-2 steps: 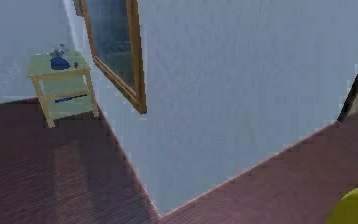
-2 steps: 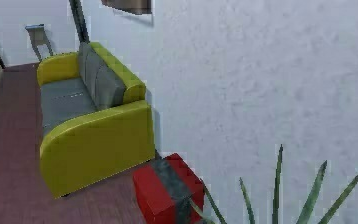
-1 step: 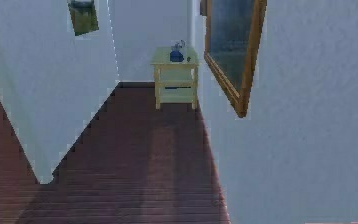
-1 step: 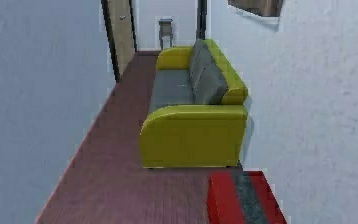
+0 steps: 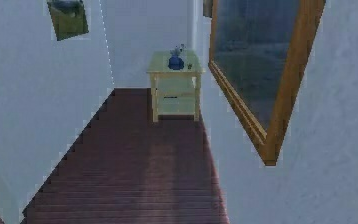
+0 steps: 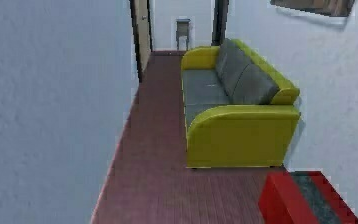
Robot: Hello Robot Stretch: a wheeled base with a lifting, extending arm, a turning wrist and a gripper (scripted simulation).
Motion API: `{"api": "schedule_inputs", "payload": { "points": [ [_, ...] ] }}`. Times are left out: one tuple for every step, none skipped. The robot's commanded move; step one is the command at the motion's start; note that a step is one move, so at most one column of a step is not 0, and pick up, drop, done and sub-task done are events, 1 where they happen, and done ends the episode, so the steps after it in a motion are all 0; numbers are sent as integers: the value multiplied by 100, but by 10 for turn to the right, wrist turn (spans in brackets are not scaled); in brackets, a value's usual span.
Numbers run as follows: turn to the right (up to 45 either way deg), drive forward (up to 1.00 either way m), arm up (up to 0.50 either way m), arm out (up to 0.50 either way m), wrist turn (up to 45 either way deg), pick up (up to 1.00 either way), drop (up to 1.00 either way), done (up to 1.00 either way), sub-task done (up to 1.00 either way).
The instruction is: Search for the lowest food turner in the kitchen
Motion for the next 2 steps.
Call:
{"api": "schedule_inputs", "payload": {
  "points": [
    [-450,0,0,0,0,0,0,0,0],
    [-360,0,0,0,0,0,0,0,0]
  ]
}}
